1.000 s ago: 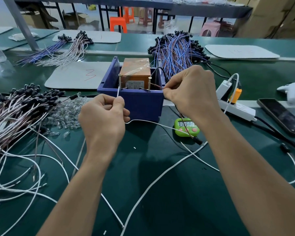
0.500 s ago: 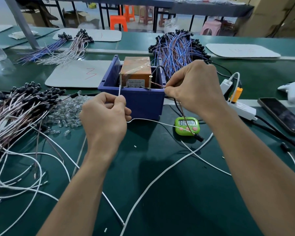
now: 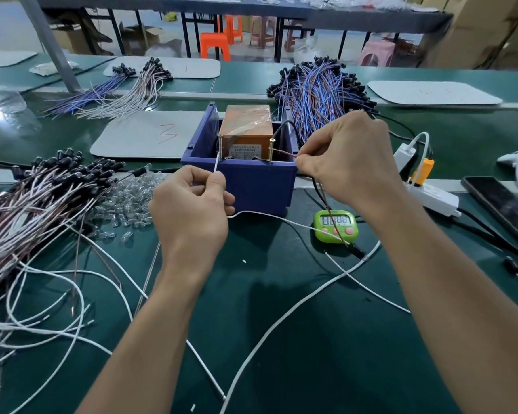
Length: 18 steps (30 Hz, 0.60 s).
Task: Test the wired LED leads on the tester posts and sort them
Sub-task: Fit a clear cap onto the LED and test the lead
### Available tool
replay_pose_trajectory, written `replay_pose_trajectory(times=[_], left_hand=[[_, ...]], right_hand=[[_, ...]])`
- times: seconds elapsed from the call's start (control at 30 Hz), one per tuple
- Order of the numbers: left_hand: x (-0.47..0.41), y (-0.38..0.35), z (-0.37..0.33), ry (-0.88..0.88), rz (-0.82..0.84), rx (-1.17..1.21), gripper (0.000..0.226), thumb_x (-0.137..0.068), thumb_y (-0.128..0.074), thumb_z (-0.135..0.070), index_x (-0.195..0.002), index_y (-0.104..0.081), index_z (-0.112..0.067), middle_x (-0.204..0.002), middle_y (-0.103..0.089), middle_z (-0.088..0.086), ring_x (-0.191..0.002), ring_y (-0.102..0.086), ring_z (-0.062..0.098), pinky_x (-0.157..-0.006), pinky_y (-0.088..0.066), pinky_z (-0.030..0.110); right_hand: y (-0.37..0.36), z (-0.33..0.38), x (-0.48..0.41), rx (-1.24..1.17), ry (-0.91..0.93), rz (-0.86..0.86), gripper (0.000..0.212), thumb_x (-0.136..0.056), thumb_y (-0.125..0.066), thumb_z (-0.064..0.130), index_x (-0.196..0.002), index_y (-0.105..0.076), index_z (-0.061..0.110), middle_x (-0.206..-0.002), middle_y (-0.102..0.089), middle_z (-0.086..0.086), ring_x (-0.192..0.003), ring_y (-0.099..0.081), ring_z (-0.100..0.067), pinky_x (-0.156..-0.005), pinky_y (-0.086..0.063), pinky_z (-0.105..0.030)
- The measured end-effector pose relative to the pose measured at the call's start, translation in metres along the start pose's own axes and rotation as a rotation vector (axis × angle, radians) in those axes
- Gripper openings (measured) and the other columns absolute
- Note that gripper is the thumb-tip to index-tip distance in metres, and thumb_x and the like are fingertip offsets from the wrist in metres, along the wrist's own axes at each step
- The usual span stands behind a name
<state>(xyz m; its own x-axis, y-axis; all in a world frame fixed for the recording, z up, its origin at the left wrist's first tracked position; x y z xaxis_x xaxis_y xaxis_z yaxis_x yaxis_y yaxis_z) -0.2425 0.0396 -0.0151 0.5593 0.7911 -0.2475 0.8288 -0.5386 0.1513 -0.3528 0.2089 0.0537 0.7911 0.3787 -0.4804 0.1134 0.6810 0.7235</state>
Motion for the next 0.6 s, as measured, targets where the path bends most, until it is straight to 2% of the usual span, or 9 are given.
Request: replay_pose_trajectory(times=[0.2, 0.33, 0.5, 0.6], left_hand=[[0.005, 0.000, 0.000, -0.030, 0.004, -0.011, 0.025, -0.096, -0.067, -0.020, -0.072, -0.064, -0.021, -0.058, -0.071, -0.009, -0.046, -0.067, 0.010, -0.045, -0.047, 0.015], [0.006, 0.002, -0.001, -0.029, -0.003, -0.006, 0.025, -0.096, -0.066, -0.021, -0.072, -0.065, -0.022, -0.058, -0.071, -0.009, -0.046, -0.068, 0.010, -0.046, -0.047, 0.015], [0.007, 0.003, -0.002, -0.012, -0.027, -0.013, 0.024, -0.096, -0.065, -0.023, -0.072, -0.065, -0.022, -0.057, -0.071, -0.011, -0.046, -0.068, 0.009, -0.044, -0.045, 0.013], [0.006, 0.003, -0.002, 0.001, -0.044, -0.004, 0.024, -0.096, -0.065, -0.023, -0.073, -0.064, -0.022, -0.058, -0.071, -0.010, -0.046, -0.068, 0.009, -0.044, -0.046, 0.014]], right_hand=[[0.004, 0.002, 0.006, 0.010, -0.017, -0.004, 0.007, -0.075, -0.082, 0.018, -0.070, -0.082, 0.022, -0.058, -0.063, 0.025, -0.070, -0.064, 0.004, -0.069, -0.051, -0.008], [0.007, 0.003, 0.011, -0.016, -0.034, -0.010, 0.007, -0.076, -0.082, 0.018, -0.072, -0.082, 0.024, -0.061, -0.064, 0.026, -0.068, -0.066, 0.003, -0.067, -0.052, -0.011], [0.013, 0.006, 0.015, -0.050, -0.030, -0.021, 0.009, -0.075, -0.083, 0.018, -0.071, -0.081, 0.026, -0.056, -0.060, 0.027, -0.066, -0.064, 0.008, -0.063, -0.048, -0.004], [0.016, 0.009, 0.015, -0.055, -0.033, -0.025, 0.010, -0.074, -0.084, 0.019, -0.069, -0.080, 0.027, -0.056, -0.063, 0.028, -0.063, -0.064, 0.007, -0.061, -0.049, -0.004]])
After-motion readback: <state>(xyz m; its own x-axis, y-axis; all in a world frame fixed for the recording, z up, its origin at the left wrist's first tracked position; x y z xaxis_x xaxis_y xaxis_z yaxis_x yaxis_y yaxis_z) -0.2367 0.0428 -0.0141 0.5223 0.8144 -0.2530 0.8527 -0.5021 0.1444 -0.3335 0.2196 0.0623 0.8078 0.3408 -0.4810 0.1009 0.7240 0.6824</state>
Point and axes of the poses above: each hand's wrist, its own x-axis away from the middle knuckle, its own y-axis out of the back of the hand, z = x × y, the point moved 2 cm from there along -x, towards the middle knuckle
